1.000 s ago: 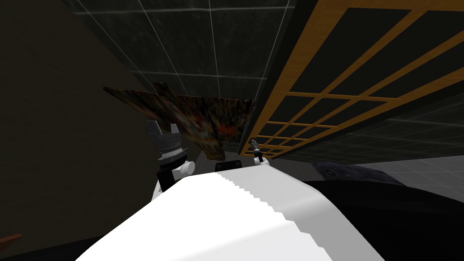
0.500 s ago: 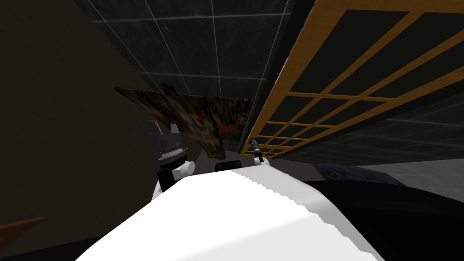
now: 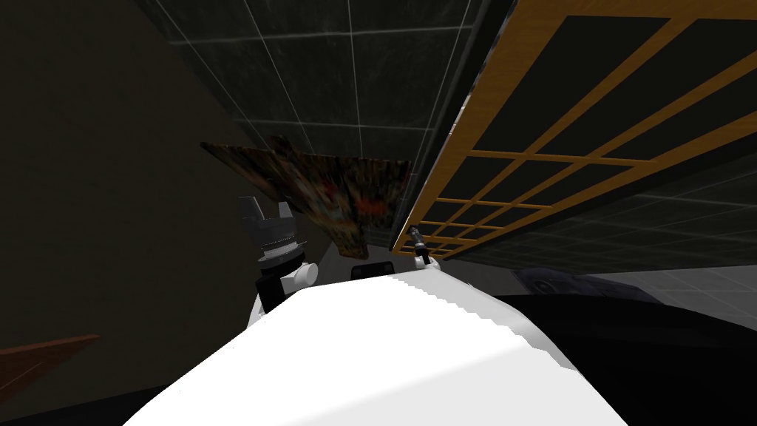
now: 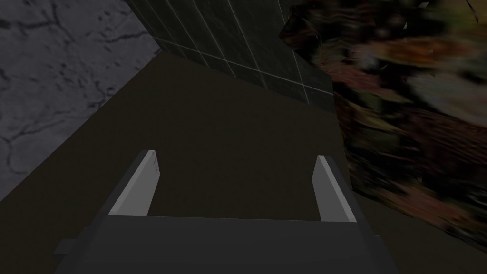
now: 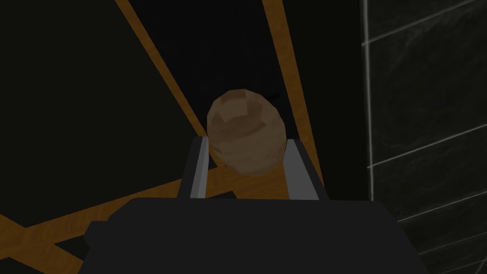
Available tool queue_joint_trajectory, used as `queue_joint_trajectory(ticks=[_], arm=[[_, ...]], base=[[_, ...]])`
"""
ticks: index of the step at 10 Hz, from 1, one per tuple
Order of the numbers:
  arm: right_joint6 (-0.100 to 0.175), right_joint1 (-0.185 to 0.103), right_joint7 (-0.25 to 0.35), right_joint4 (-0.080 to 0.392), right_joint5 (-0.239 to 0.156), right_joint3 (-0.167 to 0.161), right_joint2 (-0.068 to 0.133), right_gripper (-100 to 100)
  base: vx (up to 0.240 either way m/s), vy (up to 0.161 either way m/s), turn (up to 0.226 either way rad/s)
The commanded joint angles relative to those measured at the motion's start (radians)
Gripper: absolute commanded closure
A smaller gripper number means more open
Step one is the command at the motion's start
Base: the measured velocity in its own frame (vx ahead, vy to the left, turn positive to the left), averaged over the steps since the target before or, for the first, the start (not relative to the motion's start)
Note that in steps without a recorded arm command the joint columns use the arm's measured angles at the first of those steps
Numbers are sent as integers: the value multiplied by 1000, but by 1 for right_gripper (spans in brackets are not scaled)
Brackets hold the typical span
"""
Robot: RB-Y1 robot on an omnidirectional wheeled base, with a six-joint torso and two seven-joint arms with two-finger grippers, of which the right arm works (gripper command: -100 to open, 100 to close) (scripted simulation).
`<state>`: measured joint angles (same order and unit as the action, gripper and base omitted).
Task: Pull the door open
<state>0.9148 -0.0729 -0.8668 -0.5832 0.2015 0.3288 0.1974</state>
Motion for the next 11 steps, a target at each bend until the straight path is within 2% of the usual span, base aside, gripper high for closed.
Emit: queue_joint_trajectory(ticks=[1, 7, 8, 9, 10, 11], arm=[[0, 2, 50, 1, -12, -12, -7, 100], [-1, 5, 201, -1, -65, -37, 0, 100], [-1, 5, 210, -1, -65, -37, 0, 100], [-1, 6, 246, -2, -80, -44, 2, 100], [-1, 6, 251, -2, -80, -44, 2, 100], [-2, 7, 289, -3, -95, -51, 4, 100]], base=[[-33, -4, 39], [-36, -9, 45], [-27, -6, 19], [-33, -5, 60], [-21, -11, 18], [-28, -8, 34]])
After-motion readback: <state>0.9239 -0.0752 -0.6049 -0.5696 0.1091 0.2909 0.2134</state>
